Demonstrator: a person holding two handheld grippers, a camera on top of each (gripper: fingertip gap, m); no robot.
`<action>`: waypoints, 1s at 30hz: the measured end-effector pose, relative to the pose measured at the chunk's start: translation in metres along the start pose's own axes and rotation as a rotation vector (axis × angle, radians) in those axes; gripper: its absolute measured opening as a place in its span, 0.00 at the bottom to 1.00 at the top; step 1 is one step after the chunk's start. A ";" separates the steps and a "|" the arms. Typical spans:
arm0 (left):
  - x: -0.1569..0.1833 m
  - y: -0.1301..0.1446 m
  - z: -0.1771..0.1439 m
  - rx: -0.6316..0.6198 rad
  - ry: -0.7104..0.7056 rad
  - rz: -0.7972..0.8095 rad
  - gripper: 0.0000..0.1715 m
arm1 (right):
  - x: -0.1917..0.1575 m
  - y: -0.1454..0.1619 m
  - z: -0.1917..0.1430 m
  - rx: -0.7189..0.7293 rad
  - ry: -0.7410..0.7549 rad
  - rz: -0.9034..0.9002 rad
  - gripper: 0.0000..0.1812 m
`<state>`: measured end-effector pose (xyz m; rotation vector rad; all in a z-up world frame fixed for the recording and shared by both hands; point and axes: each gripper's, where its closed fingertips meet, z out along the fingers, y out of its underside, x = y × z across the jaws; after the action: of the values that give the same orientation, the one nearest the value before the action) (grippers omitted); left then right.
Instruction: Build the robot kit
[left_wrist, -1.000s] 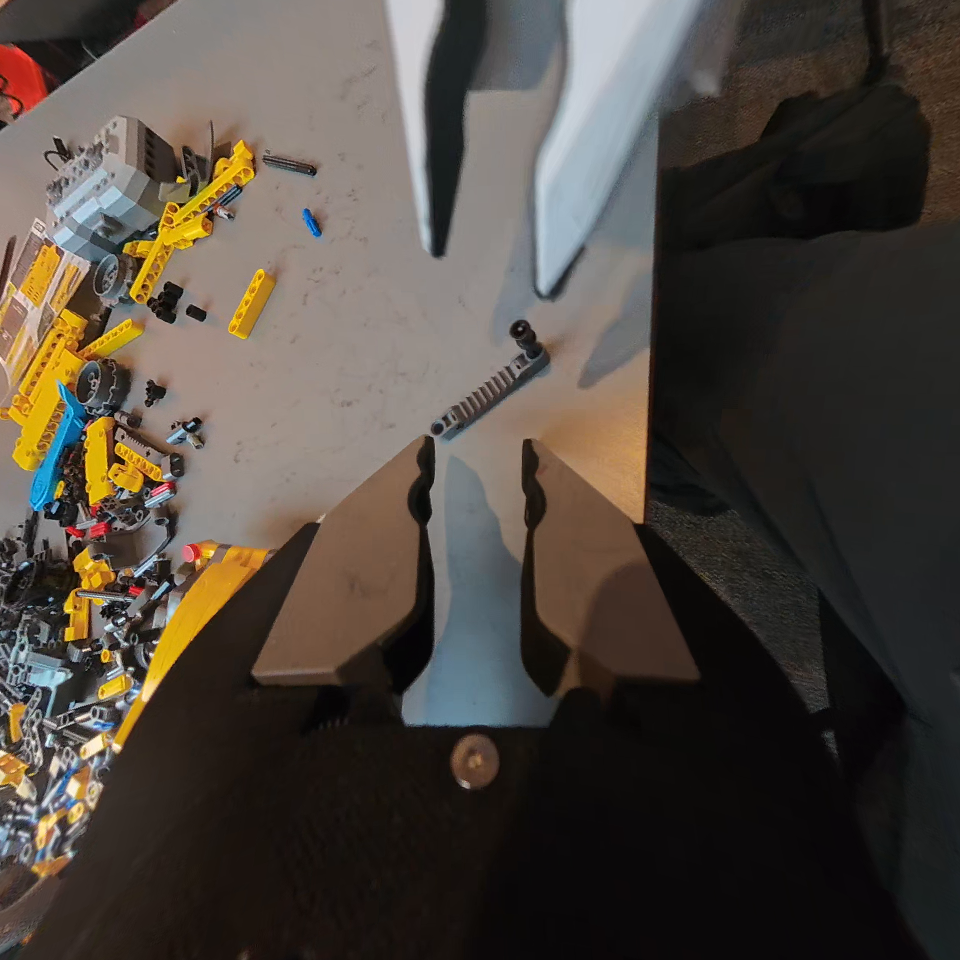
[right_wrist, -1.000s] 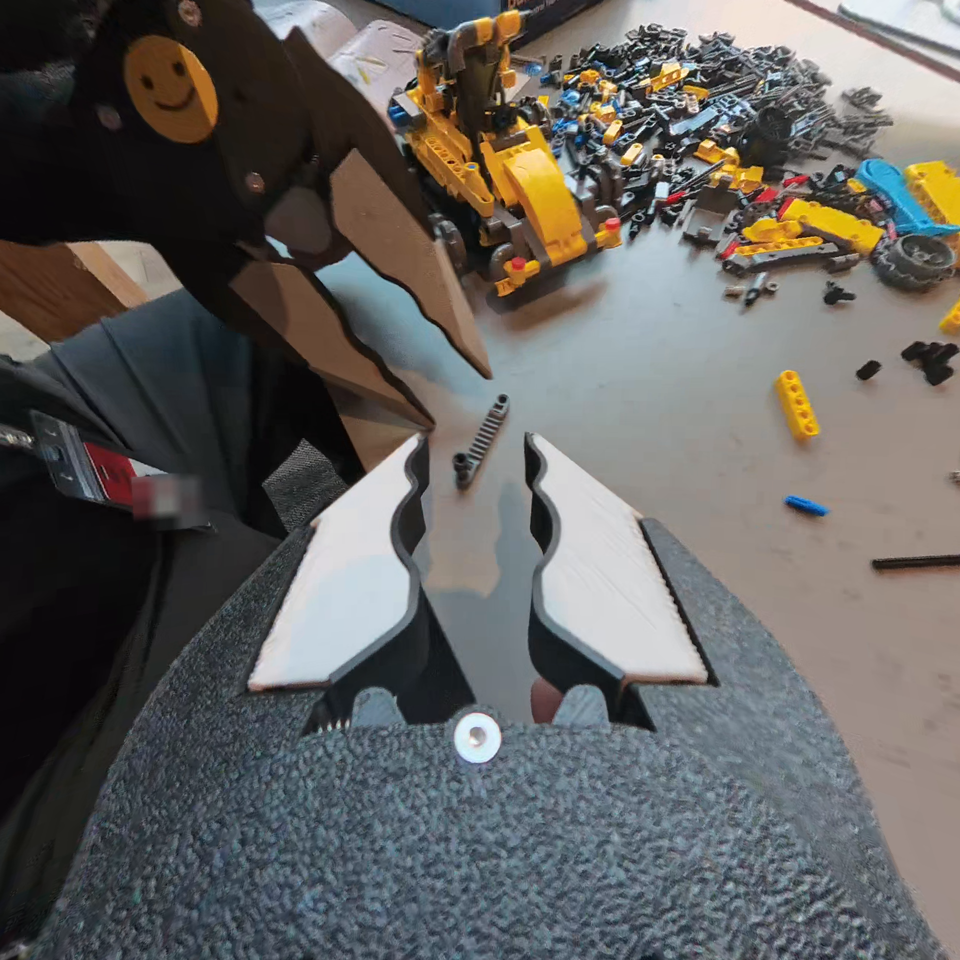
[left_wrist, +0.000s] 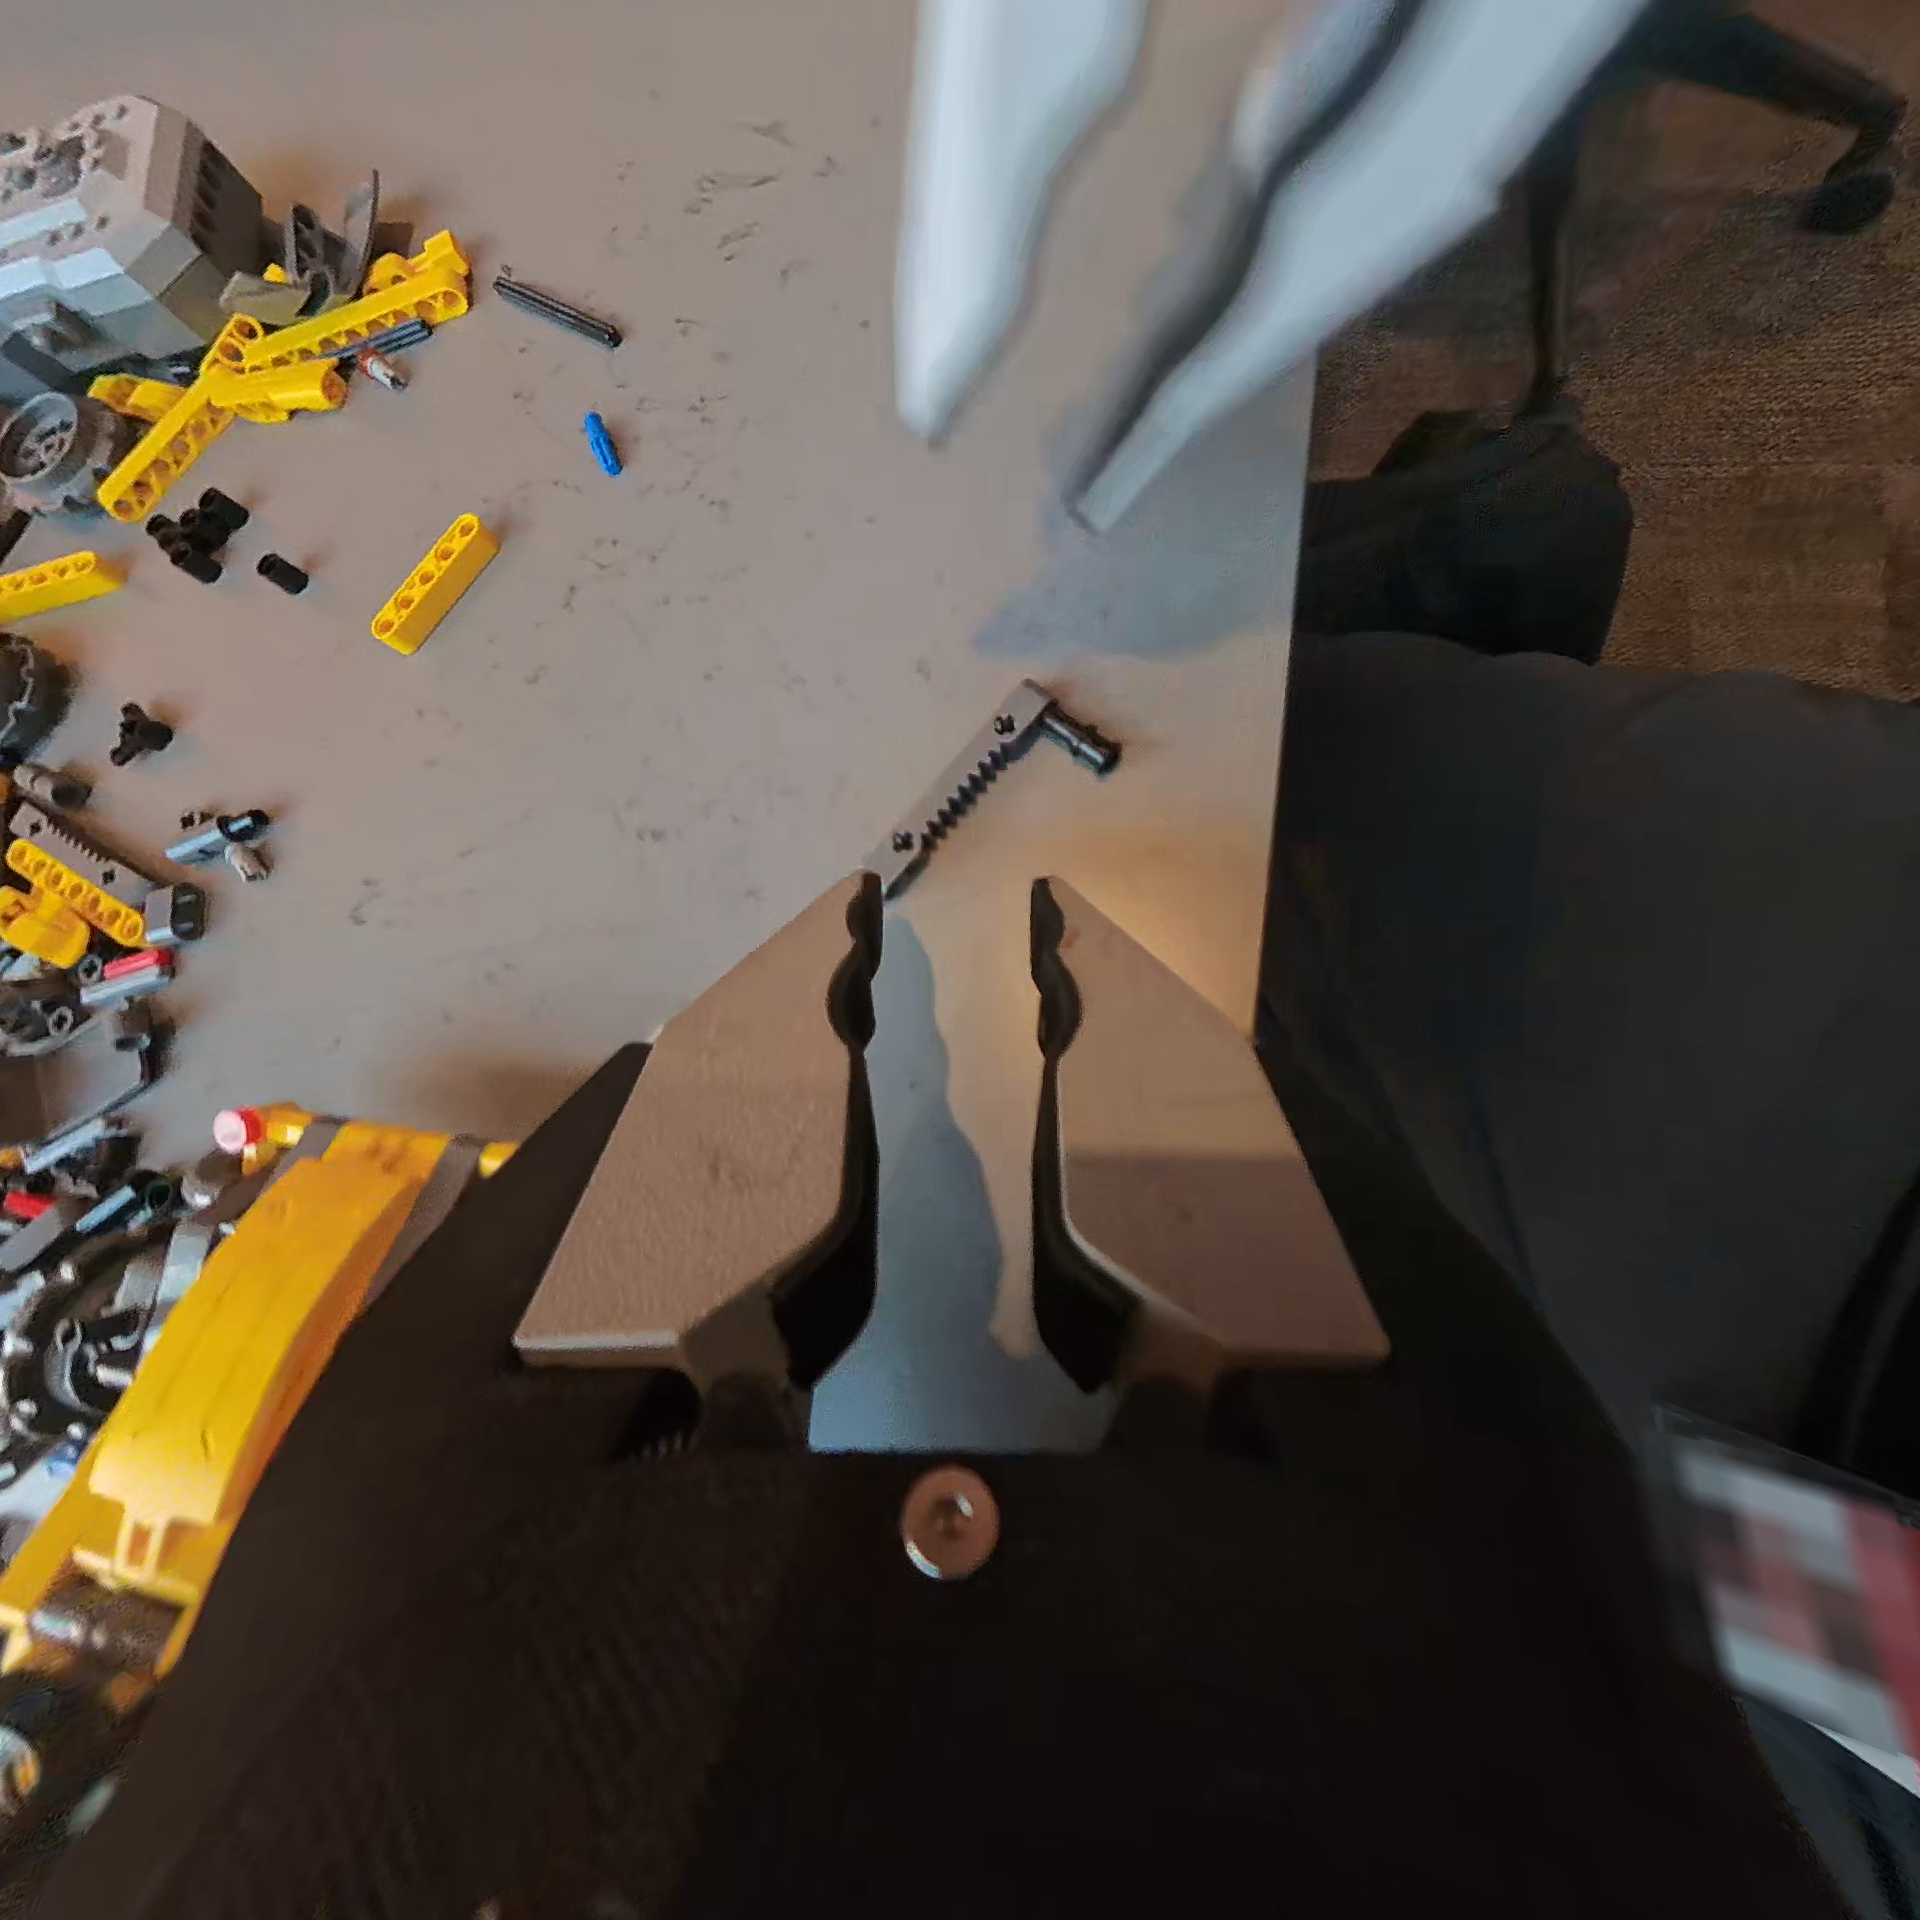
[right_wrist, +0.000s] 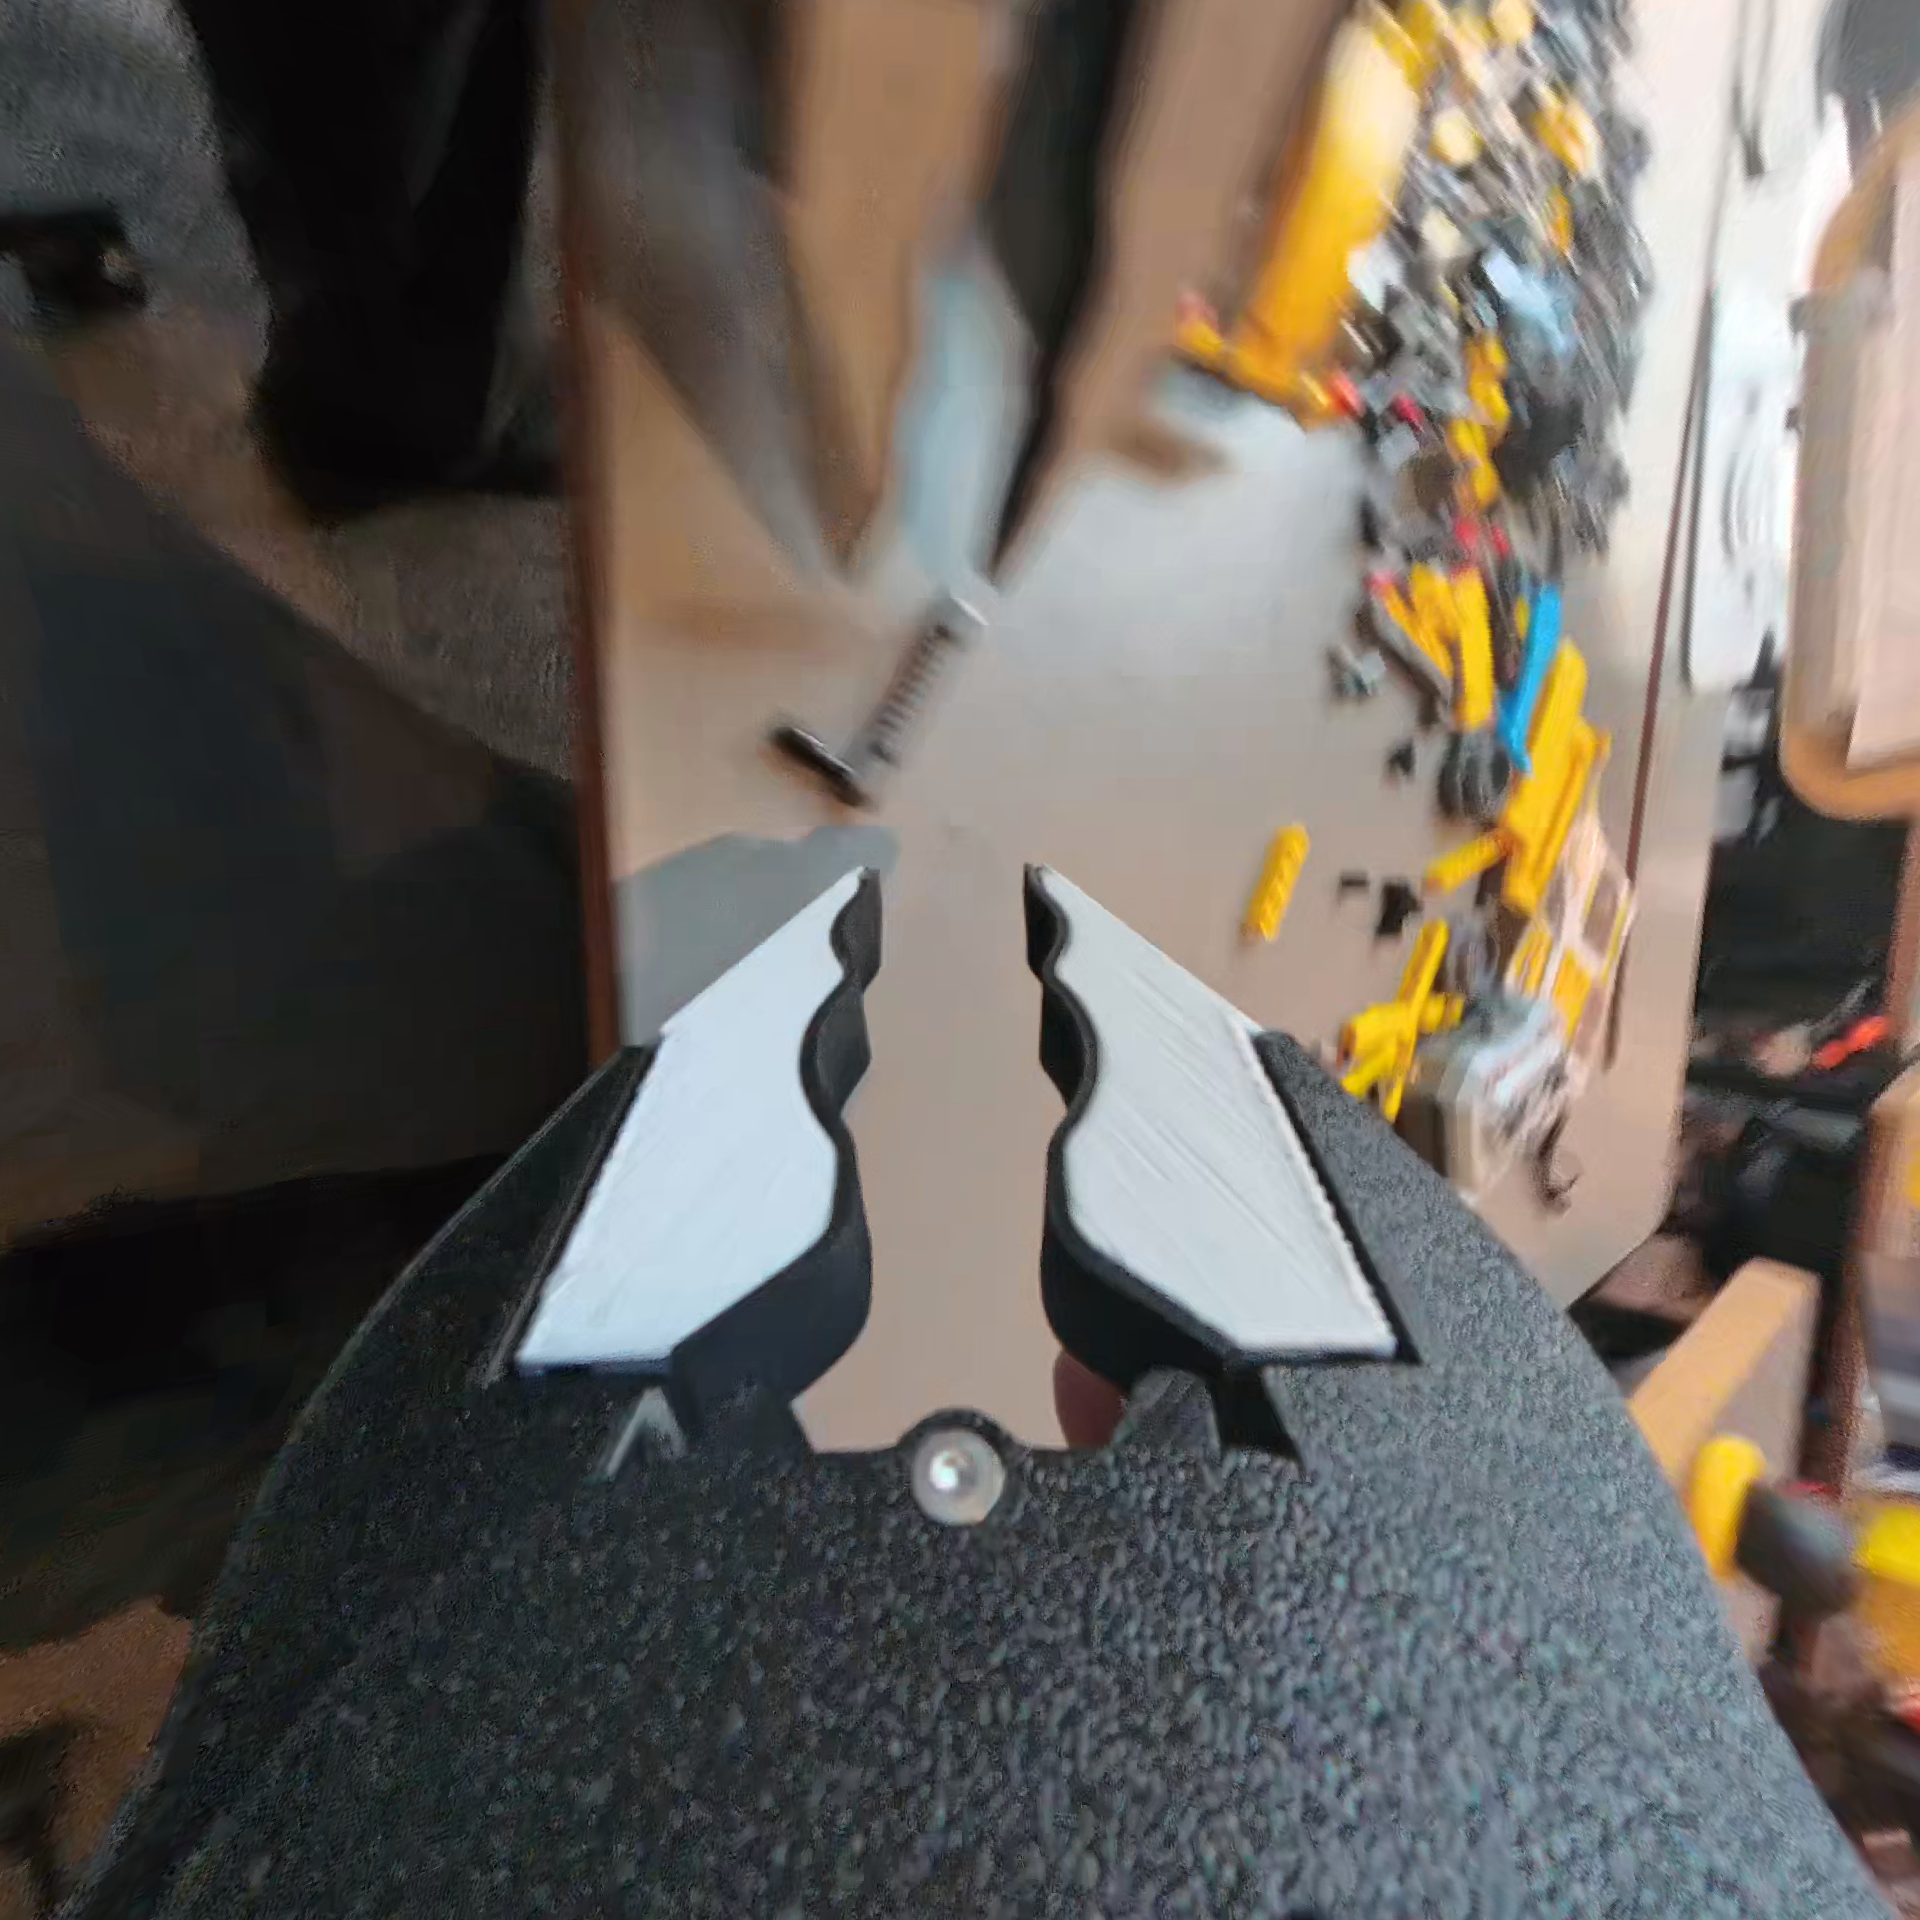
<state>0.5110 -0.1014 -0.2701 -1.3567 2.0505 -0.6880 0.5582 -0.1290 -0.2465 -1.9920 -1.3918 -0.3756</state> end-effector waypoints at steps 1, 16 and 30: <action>0.002 0.001 -0.003 0.004 -0.004 -0.014 0.15 | 0.016 0.015 0.001 0.006 0.003 0.093 0.15; 0.025 0.016 -0.035 0.031 -0.030 -0.152 0.16 | 0.079 0.091 0.071 -0.092 -0.429 0.244 0.10; -0.018 -0.043 -0.010 0.116 -0.185 0.164 0.14 | 0.037 -0.001 0.015 0.208 -0.695 0.590 0.02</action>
<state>0.5369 -0.0986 -0.2299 -1.1287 1.9187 -0.5777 0.5697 -0.0925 -0.2355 -2.3232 -1.0570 0.7558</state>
